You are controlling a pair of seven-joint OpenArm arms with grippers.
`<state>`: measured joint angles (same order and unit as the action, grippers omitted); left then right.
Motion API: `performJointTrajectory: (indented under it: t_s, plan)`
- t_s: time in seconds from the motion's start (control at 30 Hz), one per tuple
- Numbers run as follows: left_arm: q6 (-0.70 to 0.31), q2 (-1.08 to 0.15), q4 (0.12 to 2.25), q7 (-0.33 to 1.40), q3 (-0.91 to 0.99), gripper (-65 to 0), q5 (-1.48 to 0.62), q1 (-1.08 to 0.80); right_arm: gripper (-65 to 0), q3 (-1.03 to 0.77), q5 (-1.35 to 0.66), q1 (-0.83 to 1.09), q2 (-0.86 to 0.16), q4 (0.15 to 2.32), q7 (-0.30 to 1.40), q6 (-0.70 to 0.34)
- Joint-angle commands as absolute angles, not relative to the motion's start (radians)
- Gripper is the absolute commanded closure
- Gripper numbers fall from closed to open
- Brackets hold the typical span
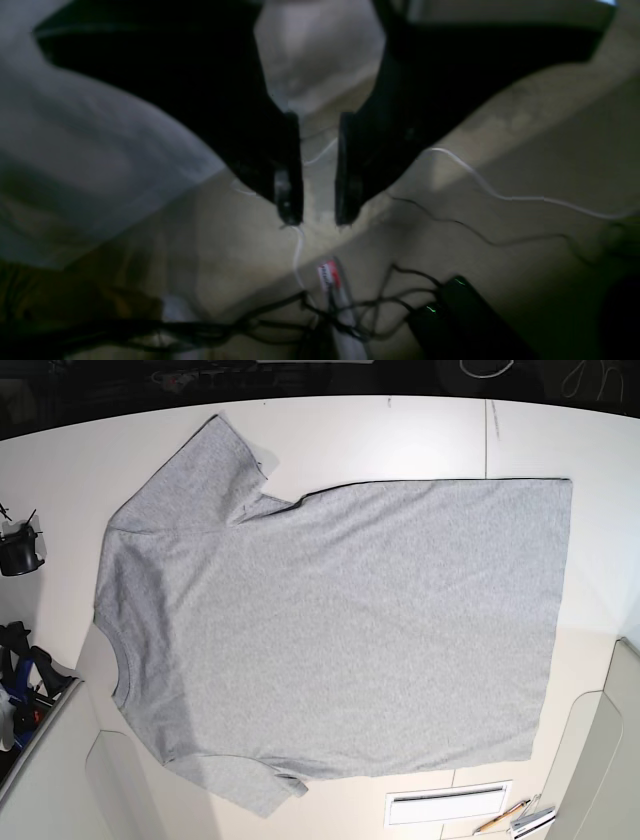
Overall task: Fold the T-shirt properly
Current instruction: 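Move both grippers down toward the shirt's shoulder corners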
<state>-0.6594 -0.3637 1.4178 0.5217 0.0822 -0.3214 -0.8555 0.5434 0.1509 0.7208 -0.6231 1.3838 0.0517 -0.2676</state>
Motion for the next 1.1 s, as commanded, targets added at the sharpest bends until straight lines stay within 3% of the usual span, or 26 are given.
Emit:
performJointTrajectory:
  t_s: [0.0, 0.4, 0.67, 0.87, 1.07]
  plan:
    - [-0.672, -0.369, 1.456, 0.529, 0.107, -15.5, -0.326, -0.893, -21.0, 0.542, 0.146, 0.738, -0.646, 1.415, 0.054, -0.272]
    - [-0.671, -0.369, 1.759, 0.537, 0.384, -15.5, -0.456, -1.050, -21.1, 0.494, 0.005, 0.744, -0.739, 1.658, 0.263, -0.280]
    - [-0.698, -0.369, 1.871, 0.645, 0.562, -15.7, -0.613, -1.050, -21.1, 0.370, -0.076, 0.820, -0.740, 1.818, 0.297, -0.395]
    - [-0.698, -0.369, 1.913, 0.645, 0.666, -28.0, -0.718, -1.050, -21.1, 0.238, -0.141, 0.885, -0.739, 1.956, 0.321, -0.402]
    - [-0.698, -0.381, 1.935, 0.644, 0.691, -28.4, -0.752, -1.050, -21.1, 0.088, -0.256, 0.884, -0.733, 2.039, 0.349, -0.426]
